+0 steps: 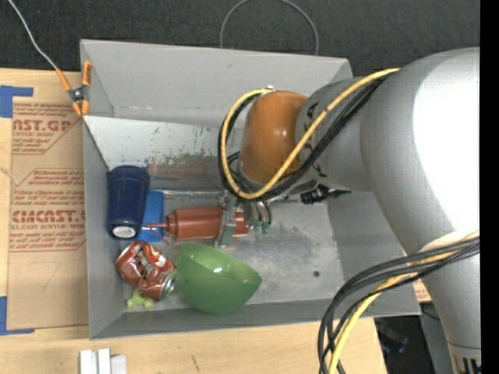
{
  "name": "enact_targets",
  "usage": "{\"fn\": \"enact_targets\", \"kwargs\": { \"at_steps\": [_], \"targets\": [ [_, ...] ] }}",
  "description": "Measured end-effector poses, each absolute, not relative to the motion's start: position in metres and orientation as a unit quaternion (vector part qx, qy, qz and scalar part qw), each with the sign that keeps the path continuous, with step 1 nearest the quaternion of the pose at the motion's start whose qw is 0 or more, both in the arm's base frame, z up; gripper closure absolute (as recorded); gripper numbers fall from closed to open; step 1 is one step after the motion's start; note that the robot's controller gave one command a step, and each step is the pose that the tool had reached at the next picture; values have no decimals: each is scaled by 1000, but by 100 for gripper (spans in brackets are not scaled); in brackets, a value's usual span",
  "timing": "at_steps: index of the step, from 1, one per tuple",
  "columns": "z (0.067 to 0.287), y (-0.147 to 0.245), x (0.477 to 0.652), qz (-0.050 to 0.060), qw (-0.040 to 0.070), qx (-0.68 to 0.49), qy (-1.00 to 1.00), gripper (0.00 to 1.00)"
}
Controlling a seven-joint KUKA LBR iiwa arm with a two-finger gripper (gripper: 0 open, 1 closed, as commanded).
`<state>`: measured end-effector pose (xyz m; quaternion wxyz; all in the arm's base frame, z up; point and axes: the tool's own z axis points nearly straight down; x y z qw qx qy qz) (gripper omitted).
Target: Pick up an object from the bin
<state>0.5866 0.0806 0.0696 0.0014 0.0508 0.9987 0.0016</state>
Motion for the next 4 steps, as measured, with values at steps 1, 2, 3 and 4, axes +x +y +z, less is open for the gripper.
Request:
{"fn": "enact_targets", "kwargs": {
  "at_steps": [1, 2, 3, 4],
  "targets": [
    [70, 81, 587, 2, 1, 51, 999, 100],
    [162, 83, 584, 1, 0, 61, 998, 100],
    [200, 92, 595, 3, 3, 81, 997, 100],
    [274, 82, 571, 3, 4, 80, 997, 100]
  ]
}}
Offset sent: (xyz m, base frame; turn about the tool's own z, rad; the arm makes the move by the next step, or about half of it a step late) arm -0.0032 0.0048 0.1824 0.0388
